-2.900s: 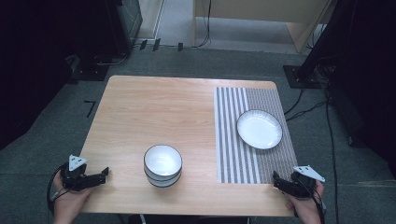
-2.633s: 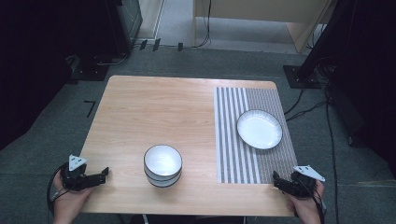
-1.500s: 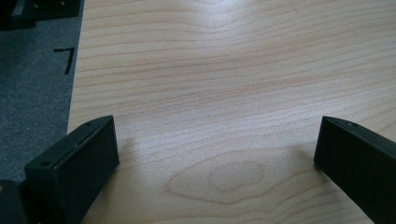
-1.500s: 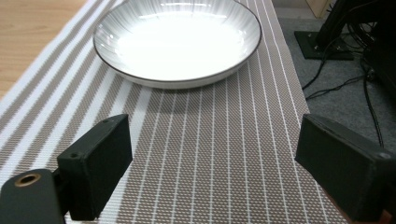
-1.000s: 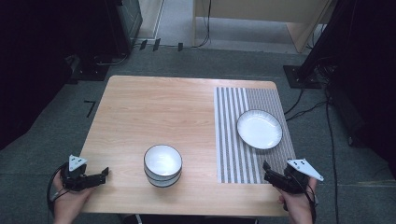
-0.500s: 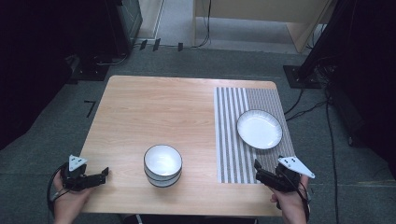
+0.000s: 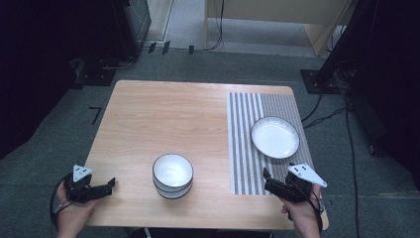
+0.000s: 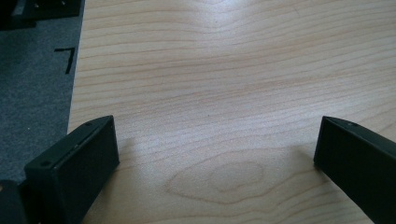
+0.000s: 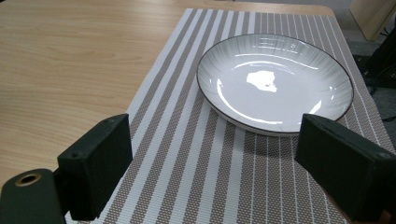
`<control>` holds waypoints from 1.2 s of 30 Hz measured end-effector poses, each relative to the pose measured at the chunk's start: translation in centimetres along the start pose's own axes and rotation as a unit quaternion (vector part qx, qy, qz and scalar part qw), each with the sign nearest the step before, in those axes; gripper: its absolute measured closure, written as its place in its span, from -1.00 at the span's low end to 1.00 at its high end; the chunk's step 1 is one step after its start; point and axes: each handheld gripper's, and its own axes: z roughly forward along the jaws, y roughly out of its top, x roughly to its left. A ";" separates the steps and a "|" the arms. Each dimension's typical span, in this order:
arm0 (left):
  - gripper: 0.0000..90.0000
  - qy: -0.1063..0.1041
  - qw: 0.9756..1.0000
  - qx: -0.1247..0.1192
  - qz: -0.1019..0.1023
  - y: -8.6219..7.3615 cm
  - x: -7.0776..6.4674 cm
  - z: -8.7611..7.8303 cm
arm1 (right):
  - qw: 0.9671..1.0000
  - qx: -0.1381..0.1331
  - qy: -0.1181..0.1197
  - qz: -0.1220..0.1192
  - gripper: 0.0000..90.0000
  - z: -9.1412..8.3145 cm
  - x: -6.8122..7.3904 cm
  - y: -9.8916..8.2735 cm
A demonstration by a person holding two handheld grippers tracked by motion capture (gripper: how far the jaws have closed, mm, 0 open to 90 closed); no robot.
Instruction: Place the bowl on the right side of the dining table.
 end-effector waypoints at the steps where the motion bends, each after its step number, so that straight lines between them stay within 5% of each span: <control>1: -1.00 0.000 1.000 0.000 0.000 0.0 0.0 0.0 | 1.000 0.000 0.000 0.000 -0.77 0.0 0.0 0.0; 36: -1.00 0.000 1.000 0.000 0.000 0.0 0.0 0.0 | 0.998 -0.012 0.050 -0.039 -0.76 0.7 6.4 2.7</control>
